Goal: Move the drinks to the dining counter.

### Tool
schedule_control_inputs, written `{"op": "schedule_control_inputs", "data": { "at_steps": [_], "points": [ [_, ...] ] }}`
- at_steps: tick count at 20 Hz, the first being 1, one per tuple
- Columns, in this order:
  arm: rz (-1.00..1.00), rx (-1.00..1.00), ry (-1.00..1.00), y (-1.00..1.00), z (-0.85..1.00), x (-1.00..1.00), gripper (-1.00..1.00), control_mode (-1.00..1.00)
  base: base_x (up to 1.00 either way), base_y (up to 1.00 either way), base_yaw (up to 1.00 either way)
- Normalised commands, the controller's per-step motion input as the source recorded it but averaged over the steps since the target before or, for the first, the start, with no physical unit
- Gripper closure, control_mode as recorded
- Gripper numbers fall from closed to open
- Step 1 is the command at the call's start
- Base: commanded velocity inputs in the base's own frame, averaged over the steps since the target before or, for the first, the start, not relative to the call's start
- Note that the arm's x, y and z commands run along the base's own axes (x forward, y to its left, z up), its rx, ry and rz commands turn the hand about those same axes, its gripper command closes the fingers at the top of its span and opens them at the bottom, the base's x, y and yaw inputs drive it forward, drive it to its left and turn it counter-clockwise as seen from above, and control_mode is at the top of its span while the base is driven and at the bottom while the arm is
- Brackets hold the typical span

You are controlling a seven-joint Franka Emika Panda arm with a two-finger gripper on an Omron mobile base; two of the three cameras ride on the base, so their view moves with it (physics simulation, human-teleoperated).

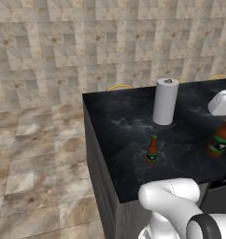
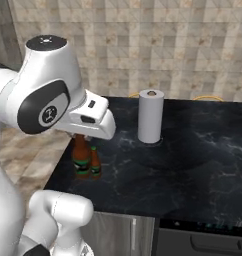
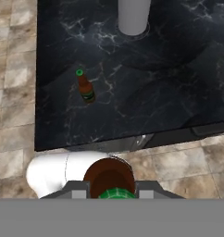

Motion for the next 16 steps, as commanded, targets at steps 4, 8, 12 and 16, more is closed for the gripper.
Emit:
{"op": "schedule_control_inputs", "data": {
  "at_steps": [4,8,12,16],
  "points": [
    [0.08,-0.02,0.0,-0.03,-0.11,0.48,1.0,-1.0,0.0,0.0,0.0],
    [0.02,-0.08,0.0,0.0,-0.25,0.49,1.0,-1.0,0.0,0.0,0.0],
    [0.0,-0.13,0.0,0.0,-0.31,0.47,1.0,-1.0,0.0,0.0,0.0],
    [0.0,-0.08,0.0,0.0,-0.34,0.39,1.0,-1.0,0.0,0.0,0.0]
  ]
}}
